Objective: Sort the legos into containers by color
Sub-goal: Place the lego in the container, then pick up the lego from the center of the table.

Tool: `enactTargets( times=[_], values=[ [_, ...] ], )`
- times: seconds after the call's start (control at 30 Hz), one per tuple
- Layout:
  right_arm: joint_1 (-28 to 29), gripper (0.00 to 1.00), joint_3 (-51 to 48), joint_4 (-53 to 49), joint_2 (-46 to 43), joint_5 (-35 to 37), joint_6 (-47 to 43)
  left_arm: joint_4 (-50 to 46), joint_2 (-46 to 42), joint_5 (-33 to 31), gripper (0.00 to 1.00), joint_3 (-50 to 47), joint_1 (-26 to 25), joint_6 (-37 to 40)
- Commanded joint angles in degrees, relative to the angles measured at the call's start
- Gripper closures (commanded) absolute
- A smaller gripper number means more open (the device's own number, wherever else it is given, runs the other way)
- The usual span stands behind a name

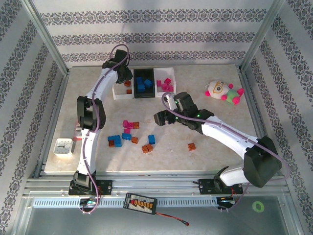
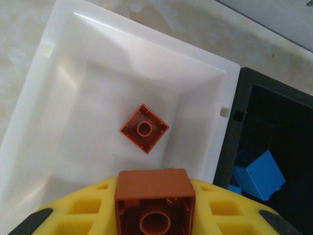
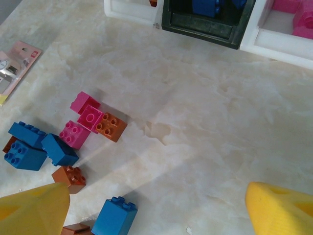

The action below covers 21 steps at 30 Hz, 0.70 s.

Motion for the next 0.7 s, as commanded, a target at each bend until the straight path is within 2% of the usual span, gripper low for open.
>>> enactTargets(
  times=[0.0,0.1,0.27,0.33,0.5,0.67],
  values=[
    [0.8,0.08,0.7,-0.5,-2.3,1.9,1.1,-5.9,1.2,0.7,0.64,4.2,0.9,0.8],
    [0.8,0.07,0.4,-0.9,-2.6,2.2,1.0,-5.4,0.9,1.0,0.53,4.4,1.1,-0.1],
    [0.9,0.07,0.4,-1.7,-2.5,0.6,-1.1,-6.3,-1.7,0.7,0.24,3.6,1.1,-0.3],
    [0.8,0.02,0.5,-3.2,-2.3,-0.3,-5.0,-5.8,-4.0,0.6,0.19,1.2,1.1,-0.9],
    [1.0,0.02,1.4,-9.6,-0.4,-6.4,-20.7,2.7,-15.5,2.2,0.03,-16.3,0.1,-2.7],
    [3.1,0.02,4.5,-13.4,3.5,-7.3,-25.6,12.4,-29.9,2.6,0.01,-37.7,-0.5,-6.5]
  ],
)
